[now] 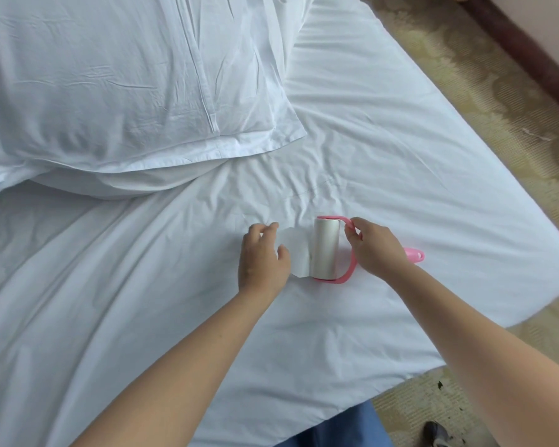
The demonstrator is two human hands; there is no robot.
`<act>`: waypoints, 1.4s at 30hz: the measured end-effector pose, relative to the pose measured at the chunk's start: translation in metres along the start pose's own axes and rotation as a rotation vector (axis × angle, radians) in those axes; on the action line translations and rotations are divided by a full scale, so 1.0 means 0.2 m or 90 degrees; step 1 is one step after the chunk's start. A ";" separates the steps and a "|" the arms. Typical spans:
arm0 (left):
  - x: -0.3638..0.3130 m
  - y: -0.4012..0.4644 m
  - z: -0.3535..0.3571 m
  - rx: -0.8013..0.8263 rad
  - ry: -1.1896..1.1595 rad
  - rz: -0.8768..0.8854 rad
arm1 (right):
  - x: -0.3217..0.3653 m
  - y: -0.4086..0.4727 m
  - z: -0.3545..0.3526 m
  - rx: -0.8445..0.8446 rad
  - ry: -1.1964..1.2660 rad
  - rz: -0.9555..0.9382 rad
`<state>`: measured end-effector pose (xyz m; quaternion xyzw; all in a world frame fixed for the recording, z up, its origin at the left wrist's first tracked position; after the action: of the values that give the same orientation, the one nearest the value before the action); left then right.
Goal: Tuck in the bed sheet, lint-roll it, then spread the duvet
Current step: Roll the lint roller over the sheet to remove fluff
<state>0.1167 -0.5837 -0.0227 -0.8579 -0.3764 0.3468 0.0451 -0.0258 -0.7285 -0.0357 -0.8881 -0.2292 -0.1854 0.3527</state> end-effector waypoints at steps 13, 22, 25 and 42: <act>0.04 0.00 0.16 0.249 0.184 0.068 | 0.01 -0.02 -0.02 0.002 0.018 -0.014; 0.02 -0.02 0.03 -0.049 -0.228 -0.064 | 0.04 -0.01 -0.08 -0.033 0.132 0.023; -0.01 0.00 -0.01 -0.069 -0.440 -0.160 | 0.04 -0.01 -0.07 -0.036 0.135 0.040; 0.08 -0.01 -0.09 -0.246 -0.471 -0.231 | -0.03 -0.06 -0.01 -0.053 0.080 0.134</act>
<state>0.1337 -0.5685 -0.0177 -0.5893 -0.5692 0.5399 -0.1929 -0.0366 -0.7239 -0.0314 -0.9077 -0.1041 -0.2119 0.3469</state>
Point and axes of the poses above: each hand's wrist, its own y-axis towards the middle knuckle, its own z-axis out of the palm, x = y × z, the point moved 3 cm from there along y, towards the middle knuckle, and after that the axes turned 6 degrees about x, right-handed, at the moved point
